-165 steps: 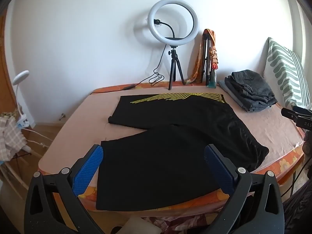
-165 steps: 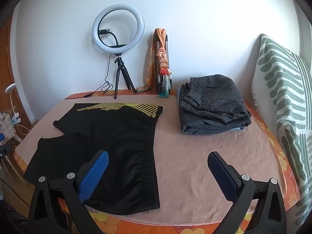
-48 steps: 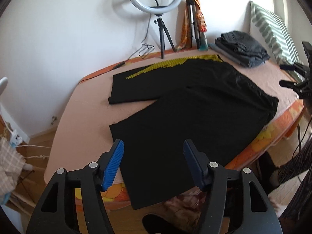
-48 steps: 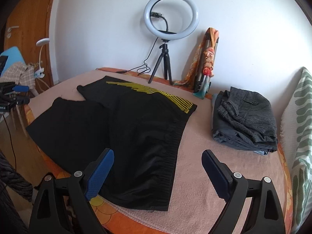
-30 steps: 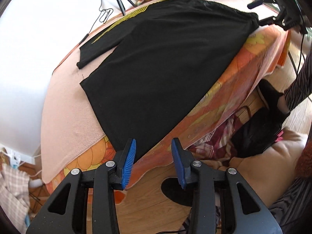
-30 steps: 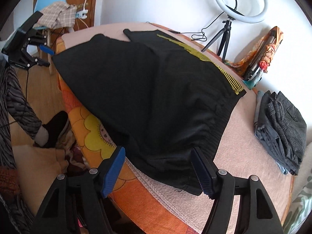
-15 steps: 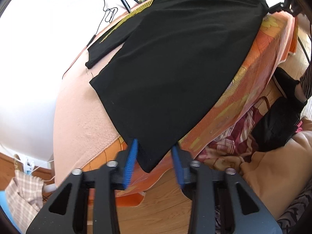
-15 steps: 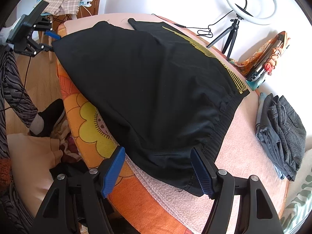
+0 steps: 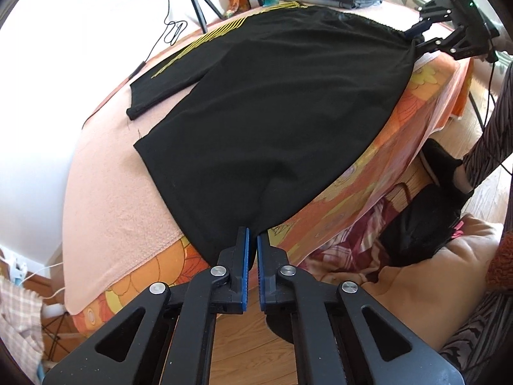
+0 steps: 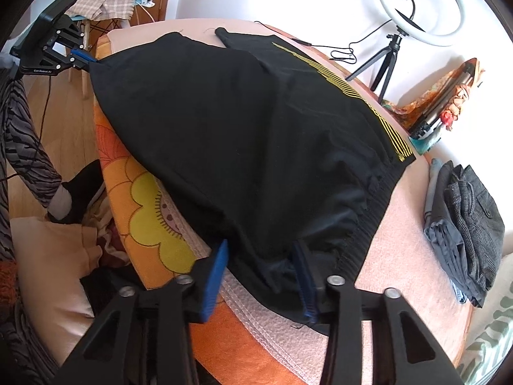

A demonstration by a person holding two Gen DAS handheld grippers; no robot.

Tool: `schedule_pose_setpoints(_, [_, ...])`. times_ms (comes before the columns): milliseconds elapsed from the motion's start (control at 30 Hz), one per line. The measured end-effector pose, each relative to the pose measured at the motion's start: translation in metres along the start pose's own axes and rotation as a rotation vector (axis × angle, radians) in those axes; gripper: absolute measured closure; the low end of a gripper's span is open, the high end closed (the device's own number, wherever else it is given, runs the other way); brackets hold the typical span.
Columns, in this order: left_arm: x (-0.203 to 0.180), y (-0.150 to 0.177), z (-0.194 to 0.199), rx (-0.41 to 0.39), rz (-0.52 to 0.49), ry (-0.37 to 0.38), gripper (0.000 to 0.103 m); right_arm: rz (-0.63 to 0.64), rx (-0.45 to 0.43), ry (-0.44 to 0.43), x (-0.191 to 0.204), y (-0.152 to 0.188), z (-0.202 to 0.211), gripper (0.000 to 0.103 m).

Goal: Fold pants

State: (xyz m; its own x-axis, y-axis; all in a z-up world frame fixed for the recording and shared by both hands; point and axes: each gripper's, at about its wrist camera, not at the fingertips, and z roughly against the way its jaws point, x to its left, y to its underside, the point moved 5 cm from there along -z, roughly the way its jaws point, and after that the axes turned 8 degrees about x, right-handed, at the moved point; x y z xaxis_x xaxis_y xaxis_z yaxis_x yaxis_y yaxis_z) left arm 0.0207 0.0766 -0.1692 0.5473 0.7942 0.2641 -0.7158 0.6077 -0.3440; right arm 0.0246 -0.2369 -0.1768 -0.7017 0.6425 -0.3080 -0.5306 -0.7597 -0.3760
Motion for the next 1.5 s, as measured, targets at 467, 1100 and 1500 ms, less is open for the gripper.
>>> schedule_pose_setpoints(467, [0.01, -0.014, -0.001, -0.031, -0.01, 0.017, 0.103, -0.027, -0.035, 0.071, -0.009, -0.016, 0.009, 0.098])
schedule_pose_setpoints(1100, [0.038, -0.029, 0.012, -0.136, 0.091, -0.02, 0.103, -0.037, -0.028, 0.095, -0.014, -0.018, 0.008, 0.103])
schedule_pose_setpoints(1500, [0.062, -0.068, 0.012, -0.217, 0.129, -0.031, 0.103, -0.112, -0.131, -0.058, -0.04, -0.034, 0.034, 0.071])
